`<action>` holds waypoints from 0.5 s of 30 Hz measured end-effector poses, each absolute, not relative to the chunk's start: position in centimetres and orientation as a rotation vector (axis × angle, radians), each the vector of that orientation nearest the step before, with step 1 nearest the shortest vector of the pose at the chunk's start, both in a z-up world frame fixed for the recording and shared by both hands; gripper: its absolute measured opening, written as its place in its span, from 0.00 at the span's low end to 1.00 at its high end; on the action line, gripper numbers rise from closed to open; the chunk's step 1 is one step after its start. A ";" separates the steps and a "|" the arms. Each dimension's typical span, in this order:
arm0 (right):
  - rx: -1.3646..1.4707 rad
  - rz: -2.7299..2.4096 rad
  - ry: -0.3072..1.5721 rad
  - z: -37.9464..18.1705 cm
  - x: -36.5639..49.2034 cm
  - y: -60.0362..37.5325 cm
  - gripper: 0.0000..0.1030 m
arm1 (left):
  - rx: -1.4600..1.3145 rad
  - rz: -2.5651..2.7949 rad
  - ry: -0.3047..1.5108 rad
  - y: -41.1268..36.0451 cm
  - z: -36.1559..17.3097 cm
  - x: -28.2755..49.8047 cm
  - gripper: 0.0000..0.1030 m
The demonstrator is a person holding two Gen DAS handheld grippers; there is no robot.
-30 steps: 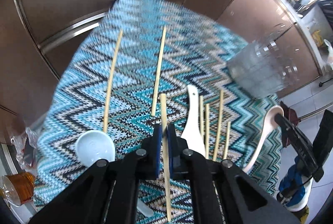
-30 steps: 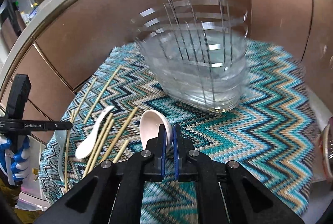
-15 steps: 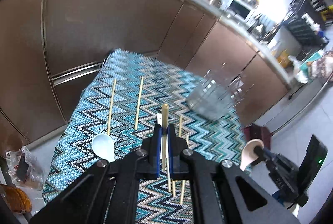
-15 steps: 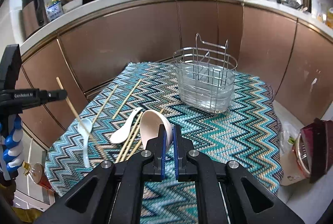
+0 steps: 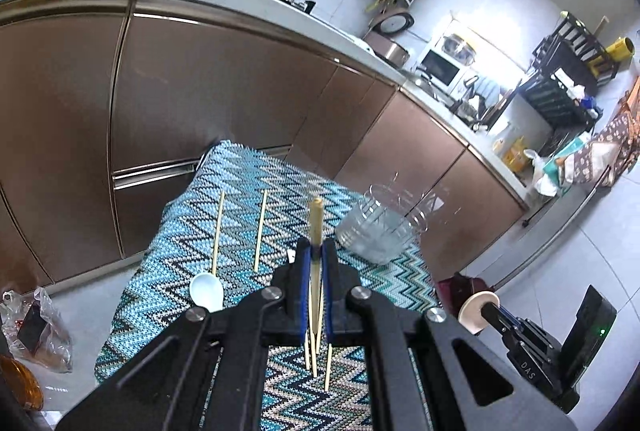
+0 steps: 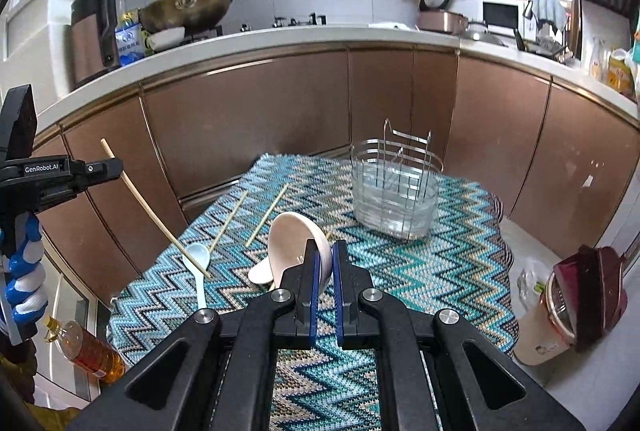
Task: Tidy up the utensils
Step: 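Carry the pink spoon in the right tool while the left tool carries the chopstick to the wire holder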
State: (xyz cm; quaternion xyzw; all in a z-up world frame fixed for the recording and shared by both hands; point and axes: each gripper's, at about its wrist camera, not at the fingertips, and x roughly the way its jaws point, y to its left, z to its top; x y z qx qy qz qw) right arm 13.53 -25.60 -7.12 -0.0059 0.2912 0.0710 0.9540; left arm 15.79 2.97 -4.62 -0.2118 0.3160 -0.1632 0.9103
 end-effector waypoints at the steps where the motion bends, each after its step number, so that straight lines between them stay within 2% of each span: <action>1: -0.011 0.146 0.585 -6.9 13.5 -25.5 0.06 | -0.437 -0.336 0.648 3.0 -4.5 15.8 0.05; 9: 0.002 0.119 0.523 -5.4 14.9 -27.1 0.06 | -0.415 -0.353 0.641 1.7 -2.9 18.2 0.05; 15: -0.019 0.064 0.435 -2.4 18.8 -29.5 0.06 | -0.395 -0.405 0.603 -1.3 0.4 22.1 0.05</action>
